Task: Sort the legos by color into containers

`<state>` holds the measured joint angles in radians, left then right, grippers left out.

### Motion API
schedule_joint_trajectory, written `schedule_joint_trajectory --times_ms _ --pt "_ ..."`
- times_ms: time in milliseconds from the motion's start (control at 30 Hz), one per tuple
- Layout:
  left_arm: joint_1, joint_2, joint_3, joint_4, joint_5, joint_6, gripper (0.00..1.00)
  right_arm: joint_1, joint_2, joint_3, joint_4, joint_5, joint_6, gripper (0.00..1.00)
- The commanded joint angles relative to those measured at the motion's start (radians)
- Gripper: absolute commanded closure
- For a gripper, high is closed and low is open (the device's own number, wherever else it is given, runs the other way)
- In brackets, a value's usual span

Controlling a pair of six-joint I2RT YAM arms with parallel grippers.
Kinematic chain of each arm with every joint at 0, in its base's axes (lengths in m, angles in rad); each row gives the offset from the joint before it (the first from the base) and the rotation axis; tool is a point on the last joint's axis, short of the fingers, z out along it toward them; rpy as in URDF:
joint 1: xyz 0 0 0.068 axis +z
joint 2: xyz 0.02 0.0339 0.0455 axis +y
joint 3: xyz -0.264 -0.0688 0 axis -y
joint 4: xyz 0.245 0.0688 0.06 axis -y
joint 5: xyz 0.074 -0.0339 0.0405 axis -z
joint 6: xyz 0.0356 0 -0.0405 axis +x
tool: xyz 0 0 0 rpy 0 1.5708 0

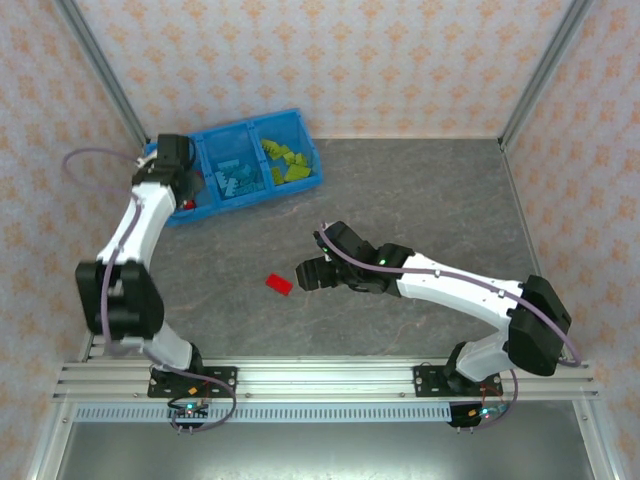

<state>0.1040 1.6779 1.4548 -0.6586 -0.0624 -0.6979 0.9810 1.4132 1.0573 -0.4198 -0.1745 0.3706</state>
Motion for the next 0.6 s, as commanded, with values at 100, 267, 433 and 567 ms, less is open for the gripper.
schedule_joint_trajectory --times_ms 100,267,433,567 --pt "0.070 0.359 0.370 -0.059 0.199 0.047 0.72 -0.003 -0.082 -0.016 -0.022 0.055 0.018 0.19" --pt "0.082 0.377 0.404 -0.048 0.233 0.024 0.47 -0.003 -0.114 -0.036 -0.016 0.063 0.024 0.19" --pt "0.082 0.239 0.278 -0.014 0.195 0.023 0.40 -0.003 -0.100 -0.012 -0.019 0.050 0.015 0.19" --pt "0.077 0.060 0.152 -0.013 0.227 0.010 0.42 -0.003 -0.085 0.000 -0.007 0.048 0.012 0.19"
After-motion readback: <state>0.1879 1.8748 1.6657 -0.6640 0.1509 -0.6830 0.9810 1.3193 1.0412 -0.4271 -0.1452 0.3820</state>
